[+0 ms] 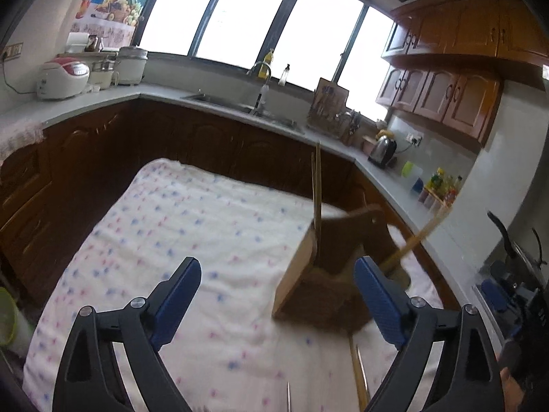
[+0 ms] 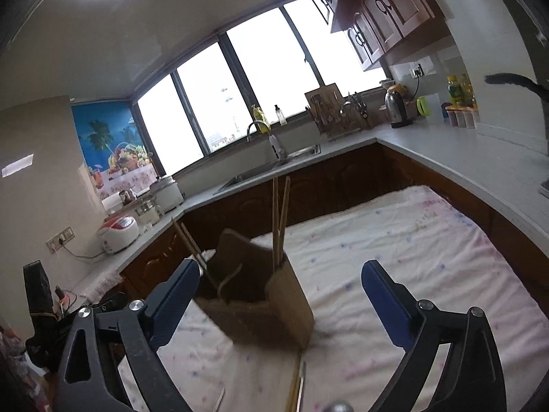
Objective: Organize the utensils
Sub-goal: 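Open both tools and withdraw them toward the remaining utensils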
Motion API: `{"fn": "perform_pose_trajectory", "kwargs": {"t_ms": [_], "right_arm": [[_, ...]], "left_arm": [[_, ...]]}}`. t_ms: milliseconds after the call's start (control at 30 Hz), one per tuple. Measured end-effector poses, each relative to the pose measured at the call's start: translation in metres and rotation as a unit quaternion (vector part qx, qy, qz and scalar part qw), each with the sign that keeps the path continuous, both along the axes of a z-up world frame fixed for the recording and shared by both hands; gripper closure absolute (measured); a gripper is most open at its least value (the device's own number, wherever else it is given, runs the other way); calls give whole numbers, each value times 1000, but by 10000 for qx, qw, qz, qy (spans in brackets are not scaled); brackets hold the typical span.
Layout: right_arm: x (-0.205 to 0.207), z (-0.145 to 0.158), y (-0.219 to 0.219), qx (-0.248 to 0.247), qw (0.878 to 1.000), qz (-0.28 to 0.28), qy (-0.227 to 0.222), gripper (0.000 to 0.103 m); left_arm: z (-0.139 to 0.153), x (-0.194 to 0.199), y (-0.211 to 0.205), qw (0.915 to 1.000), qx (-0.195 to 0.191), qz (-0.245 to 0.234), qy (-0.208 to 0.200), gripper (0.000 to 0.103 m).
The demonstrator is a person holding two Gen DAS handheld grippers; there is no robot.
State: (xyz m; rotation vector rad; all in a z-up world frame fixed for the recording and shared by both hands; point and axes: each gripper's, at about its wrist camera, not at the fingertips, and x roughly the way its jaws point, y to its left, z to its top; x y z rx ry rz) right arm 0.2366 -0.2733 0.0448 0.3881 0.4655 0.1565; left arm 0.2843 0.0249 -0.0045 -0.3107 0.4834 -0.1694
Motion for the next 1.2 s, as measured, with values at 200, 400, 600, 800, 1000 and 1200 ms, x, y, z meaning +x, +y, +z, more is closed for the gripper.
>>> {"fn": "perform_pose_trajectory", "kwargs": {"t_ms": [200, 400, 600, 800, 1000, 1200], "right_arm": [[-39, -14, -9, -36, 9994, -72, 324, 6], [-73, -30, -18, -44, 9980, -158, 610, 6], [-100, -41, -22, -74, 9967, -256, 771, 6], [-113, -49, -20, -129, 9956, -218, 903, 6], [-115, -56, -10, -199, 9946, -37, 1016, 6], [-109, -57, 2, -323, 9937, 125, 1064, 9]], "left_arm": [[-3, -52, 4, 9998, 77, 49, 188, 12], [-5, -89, 5, 9992, 87, -21, 385, 12], [-8, -111, -1, 9984, 118, -46, 559, 12], [-12, -121, -6, 9973, 193, -85, 706, 12], [-17, -124, -12, 9958, 309, -176, 839, 12], [-16, -121, -20, 9947, 478, -322, 856, 13]]}}
